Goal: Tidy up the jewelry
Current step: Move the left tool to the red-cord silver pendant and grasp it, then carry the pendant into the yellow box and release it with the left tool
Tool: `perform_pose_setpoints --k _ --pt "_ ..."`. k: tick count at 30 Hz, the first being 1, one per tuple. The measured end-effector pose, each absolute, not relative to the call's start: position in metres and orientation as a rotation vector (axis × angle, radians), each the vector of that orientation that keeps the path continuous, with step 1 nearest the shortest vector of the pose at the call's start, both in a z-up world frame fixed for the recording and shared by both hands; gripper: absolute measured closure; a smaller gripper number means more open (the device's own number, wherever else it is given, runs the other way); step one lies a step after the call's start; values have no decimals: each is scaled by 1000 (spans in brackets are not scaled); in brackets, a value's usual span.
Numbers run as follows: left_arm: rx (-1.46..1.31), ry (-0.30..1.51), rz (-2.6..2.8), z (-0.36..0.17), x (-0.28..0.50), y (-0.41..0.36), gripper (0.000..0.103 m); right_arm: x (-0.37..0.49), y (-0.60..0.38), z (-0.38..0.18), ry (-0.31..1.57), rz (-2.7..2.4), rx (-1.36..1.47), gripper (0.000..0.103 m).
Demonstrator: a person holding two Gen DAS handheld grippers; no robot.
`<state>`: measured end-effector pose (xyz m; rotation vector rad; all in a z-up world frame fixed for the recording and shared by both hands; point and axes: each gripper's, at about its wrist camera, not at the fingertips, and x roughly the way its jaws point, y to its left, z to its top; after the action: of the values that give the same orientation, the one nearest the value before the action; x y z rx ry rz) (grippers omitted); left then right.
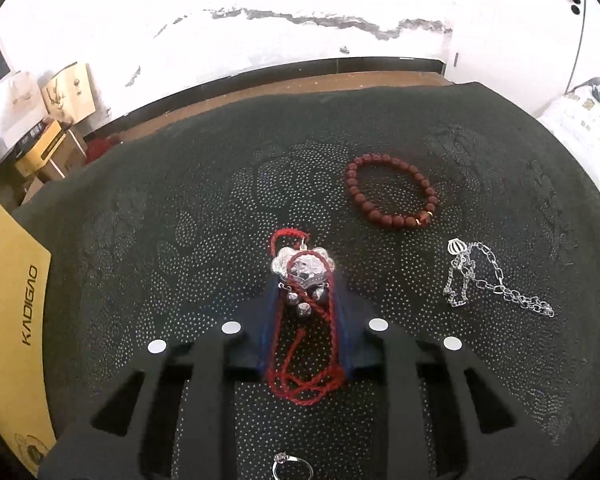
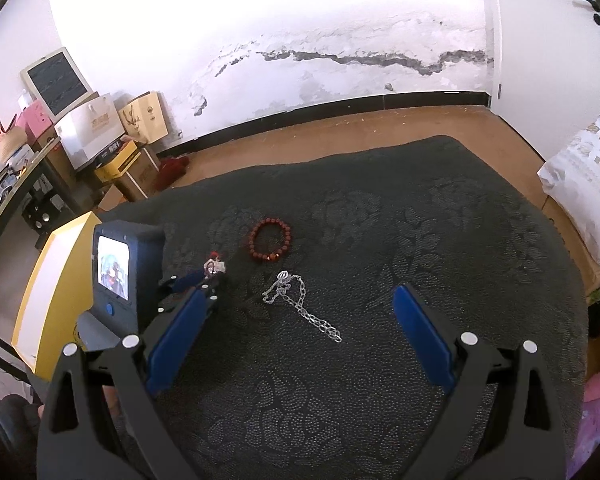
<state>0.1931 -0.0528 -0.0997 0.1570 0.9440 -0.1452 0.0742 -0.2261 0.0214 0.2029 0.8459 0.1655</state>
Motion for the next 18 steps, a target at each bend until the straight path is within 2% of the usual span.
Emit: perform_pose_setpoints --k 5,12,18 --pt "143 944 -132 -91 186 -42 78 74 -224 22 842 158 182 11" --pt "108 896 -116 -26 146 -15 78 75 -214 14 864 154 124 11" --pt "101 867 -92 20 94 21 78 74 -191 -14 952 181 -1 11"
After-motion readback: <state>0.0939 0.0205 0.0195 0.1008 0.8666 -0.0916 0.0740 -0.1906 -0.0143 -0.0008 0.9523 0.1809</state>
